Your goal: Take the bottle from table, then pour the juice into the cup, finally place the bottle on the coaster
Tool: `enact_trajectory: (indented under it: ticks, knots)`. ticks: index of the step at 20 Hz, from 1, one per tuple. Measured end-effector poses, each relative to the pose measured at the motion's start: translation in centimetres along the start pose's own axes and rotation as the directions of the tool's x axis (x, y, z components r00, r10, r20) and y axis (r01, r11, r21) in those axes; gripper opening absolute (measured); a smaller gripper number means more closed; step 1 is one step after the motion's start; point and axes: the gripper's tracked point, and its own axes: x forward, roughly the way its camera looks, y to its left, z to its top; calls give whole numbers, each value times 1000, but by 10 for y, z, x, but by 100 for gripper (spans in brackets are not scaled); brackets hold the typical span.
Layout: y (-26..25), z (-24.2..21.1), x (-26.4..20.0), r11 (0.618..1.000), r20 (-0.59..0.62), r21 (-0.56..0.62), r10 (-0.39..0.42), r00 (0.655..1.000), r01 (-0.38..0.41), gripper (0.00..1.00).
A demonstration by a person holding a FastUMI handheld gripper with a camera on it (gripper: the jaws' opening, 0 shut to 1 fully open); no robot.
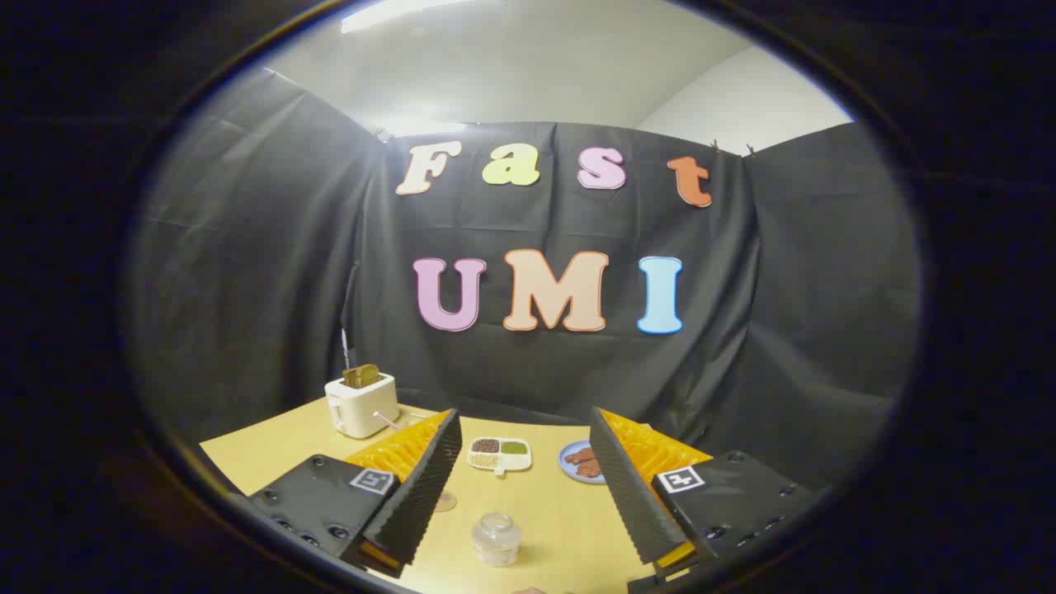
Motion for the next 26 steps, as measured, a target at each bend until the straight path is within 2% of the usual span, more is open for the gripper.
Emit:
enact_trajectory:
  ticks: [18,26]
  knots:
    - [18,5,-6,1000,1,-6,-3,1000,3,99]
    - [28,-17,-19,1000,-8,-13,-12,1000,12,99]
